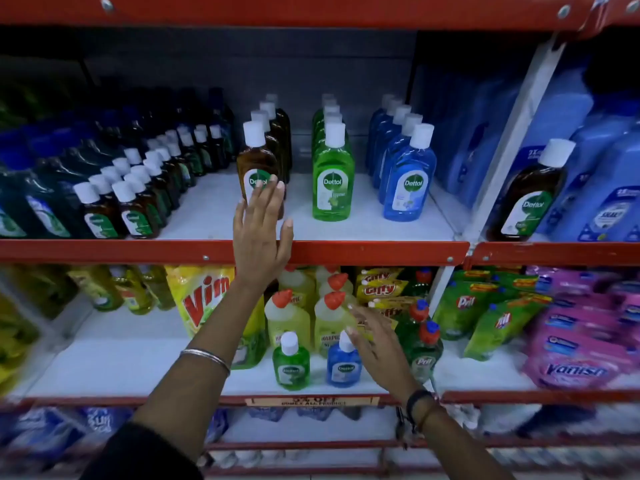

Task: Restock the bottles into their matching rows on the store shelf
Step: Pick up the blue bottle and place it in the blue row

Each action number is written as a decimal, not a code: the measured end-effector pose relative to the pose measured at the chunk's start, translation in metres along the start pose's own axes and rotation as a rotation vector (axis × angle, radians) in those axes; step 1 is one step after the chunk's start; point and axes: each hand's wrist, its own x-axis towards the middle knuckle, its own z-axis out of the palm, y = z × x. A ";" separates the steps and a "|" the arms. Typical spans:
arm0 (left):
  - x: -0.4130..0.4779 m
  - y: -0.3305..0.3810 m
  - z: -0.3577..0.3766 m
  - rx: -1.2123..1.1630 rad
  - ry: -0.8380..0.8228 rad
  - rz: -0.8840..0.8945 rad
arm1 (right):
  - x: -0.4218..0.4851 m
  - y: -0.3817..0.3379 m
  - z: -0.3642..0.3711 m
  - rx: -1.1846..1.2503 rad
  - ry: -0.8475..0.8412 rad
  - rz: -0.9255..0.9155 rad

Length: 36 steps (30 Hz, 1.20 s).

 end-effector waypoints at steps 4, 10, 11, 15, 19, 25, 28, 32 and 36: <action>-0.001 -0.013 0.006 0.169 -0.040 -0.099 | 0.000 0.020 0.010 0.042 -0.203 0.177; -0.003 -0.020 0.015 0.280 -0.022 -0.066 | 0.008 0.030 0.011 0.156 -0.206 0.235; -0.003 -0.020 0.015 0.283 -0.022 -0.063 | 0.010 0.029 0.009 0.173 -0.195 0.233; -0.004 -0.020 0.017 0.290 -0.012 -0.044 | 0.016 0.016 -0.009 0.241 -0.125 0.185; -0.004 -0.020 0.017 0.292 0.012 -0.033 | 0.027 -0.011 -0.036 0.368 -0.043 0.130; -0.004 -0.018 0.015 0.286 -0.005 -0.033 | 0.045 -0.072 -0.086 0.529 0.140 -0.043; -0.004 -0.018 0.014 0.283 -0.011 -0.035 | 0.059 -0.106 -0.114 0.554 0.254 -0.167; -0.003 -0.017 0.013 0.278 -0.021 -0.042 | 0.085 -0.143 -0.150 0.564 0.440 -0.299; -0.003 -0.017 0.013 0.277 -0.031 -0.048 | 0.117 -0.164 -0.181 0.514 0.566 -0.373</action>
